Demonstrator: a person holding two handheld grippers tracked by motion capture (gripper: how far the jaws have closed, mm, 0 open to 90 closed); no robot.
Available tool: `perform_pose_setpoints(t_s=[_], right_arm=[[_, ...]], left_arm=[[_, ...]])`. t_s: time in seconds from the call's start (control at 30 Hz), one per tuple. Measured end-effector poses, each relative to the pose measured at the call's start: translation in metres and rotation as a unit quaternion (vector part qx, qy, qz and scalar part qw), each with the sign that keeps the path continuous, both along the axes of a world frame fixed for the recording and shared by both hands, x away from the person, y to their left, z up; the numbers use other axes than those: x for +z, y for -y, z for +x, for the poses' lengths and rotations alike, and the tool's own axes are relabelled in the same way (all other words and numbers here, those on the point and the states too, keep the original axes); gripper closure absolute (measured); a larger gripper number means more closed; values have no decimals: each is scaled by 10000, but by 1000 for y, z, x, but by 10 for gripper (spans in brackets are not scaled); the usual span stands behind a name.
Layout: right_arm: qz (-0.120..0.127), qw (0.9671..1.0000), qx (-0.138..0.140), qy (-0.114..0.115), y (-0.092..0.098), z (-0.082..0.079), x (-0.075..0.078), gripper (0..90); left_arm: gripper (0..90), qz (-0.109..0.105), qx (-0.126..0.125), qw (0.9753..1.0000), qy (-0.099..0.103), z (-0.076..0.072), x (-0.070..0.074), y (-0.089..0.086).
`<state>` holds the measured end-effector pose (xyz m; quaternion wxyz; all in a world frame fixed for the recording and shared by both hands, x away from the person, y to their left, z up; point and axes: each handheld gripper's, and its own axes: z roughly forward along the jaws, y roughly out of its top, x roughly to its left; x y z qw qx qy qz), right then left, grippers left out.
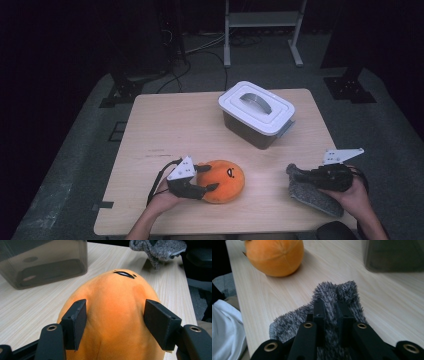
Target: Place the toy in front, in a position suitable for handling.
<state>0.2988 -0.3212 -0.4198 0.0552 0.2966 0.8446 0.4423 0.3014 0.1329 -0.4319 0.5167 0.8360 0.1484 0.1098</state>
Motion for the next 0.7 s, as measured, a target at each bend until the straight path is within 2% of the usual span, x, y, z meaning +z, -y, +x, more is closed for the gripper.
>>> perform_pose_setpoints(t_s=[0.4,0.57,0.6,0.63,0.67,0.7], right_arm=[[145,9989,429,150,-22,-3,15,796],[182,9971,702,217,-39,-3,24,796],[167,9961,828,268,-47,-2,27,796],[167,9961,828,268,-47,-2,27,796],[162,9949,953,296,-56,-2,31,796],[162,9949,953,296,-56,-2,31,796]], left_arm=[[349,-5,-99,9999,-19,1,-2,2],[349,13,-121,9999,-7,2,-2,3],[348,1,-129,9999,-14,2,-2,3],[348,1,-129,9999,-14,2,-2,3],[348,2,-134,9999,-18,2,-2,3],[348,4,-135,9999,-14,2,-3,3]])
